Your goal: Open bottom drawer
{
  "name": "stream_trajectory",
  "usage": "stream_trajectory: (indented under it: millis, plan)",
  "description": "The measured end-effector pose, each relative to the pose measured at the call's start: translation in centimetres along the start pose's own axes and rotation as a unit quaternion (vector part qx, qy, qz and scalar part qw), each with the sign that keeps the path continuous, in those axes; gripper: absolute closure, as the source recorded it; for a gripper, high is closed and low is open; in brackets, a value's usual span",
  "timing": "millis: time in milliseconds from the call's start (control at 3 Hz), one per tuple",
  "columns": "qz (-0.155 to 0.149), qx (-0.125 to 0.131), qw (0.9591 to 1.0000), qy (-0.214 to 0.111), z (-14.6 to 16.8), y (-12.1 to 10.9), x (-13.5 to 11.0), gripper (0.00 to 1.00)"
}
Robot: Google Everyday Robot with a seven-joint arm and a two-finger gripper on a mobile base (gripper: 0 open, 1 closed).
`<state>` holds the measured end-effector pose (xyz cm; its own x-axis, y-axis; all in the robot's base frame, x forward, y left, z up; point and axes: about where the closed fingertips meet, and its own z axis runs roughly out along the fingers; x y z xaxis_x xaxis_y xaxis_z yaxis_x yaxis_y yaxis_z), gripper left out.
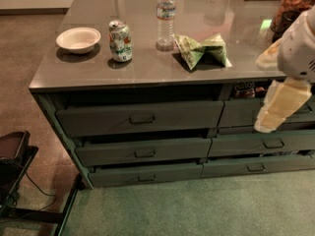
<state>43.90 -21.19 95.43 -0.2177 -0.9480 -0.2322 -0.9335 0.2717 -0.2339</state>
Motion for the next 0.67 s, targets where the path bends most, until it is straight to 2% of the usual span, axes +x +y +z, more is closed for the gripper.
stream_trajectory:
  millis: [333,667]
  plan:
    - [0.008,-0.016,0.9996,-0.024,5.5,1.6,0.2,0.41]
    - [0.011,-0.034,0.9983,-0.045,12.7,3.7,0.1,0.64]
